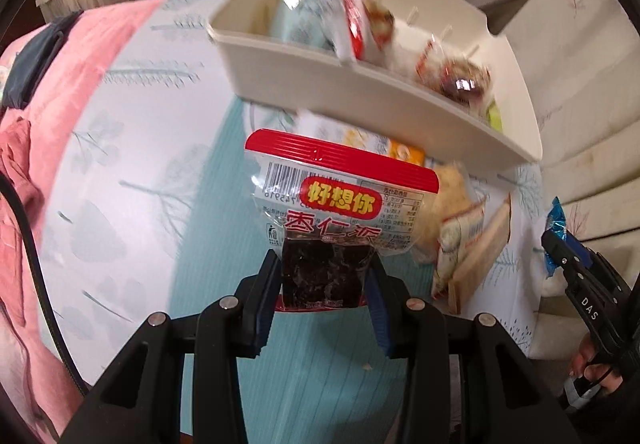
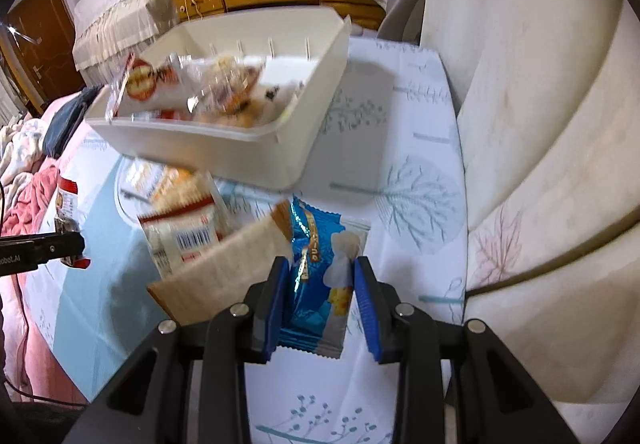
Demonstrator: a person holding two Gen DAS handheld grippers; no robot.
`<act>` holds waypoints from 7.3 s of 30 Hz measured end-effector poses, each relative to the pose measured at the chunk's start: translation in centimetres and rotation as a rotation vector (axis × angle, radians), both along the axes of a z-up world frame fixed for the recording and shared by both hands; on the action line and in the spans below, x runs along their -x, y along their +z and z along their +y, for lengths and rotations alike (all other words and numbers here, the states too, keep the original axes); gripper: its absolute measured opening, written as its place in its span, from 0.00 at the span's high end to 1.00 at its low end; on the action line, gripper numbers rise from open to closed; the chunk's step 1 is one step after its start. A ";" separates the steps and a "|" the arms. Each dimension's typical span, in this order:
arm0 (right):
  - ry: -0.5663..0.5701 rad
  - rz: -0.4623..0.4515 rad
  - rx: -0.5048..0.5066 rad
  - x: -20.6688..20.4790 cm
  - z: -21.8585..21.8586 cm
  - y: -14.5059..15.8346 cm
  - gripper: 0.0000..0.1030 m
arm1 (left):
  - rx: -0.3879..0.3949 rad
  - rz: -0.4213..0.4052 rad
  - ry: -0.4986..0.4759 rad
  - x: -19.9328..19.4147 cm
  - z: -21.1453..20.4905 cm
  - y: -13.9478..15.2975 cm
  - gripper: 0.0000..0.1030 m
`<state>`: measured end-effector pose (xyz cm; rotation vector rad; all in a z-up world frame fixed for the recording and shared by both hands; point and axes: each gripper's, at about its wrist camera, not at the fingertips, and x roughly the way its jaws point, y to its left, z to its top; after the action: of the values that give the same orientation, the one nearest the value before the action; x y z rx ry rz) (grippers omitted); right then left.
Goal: Organize snacks
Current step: 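Carry both snacks over the white tray and open both tools to drop them, then move both tools back toward the remaining snacks on the table, then grasp the pastry bag with left tool while right tool grasps tan biscuit bar, then carry both items over the white tray and open both tools to drop them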
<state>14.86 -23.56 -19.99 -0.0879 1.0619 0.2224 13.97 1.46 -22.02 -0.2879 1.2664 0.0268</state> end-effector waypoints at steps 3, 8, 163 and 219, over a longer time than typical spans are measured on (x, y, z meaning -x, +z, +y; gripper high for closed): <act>-0.010 -0.031 -0.006 -0.5 0.8 1.4 0.67 | -0.012 -0.020 -0.006 -1.1 1.8 1.3 0.62; -0.020 -0.090 -0.011 -1.6 2.6 3.5 0.67 | -0.026 -0.053 -0.023 -3.0 3.7 3.2 0.62; -0.267 0.294 -0.185 2.3 -4.1 -5.4 0.48 | 0.158 0.255 0.000 -6.4 -13.9 -7.2 0.29; -0.313 0.000 -0.058 -1.7 0.7 5.3 0.48 | 0.036 0.273 -0.116 -7.0 0.1 5.2 0.54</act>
<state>16.59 -22.83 -14.69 0.1309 1.0534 -0.0301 21.00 1.56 -16.80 -0.2465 1.5543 -0.0578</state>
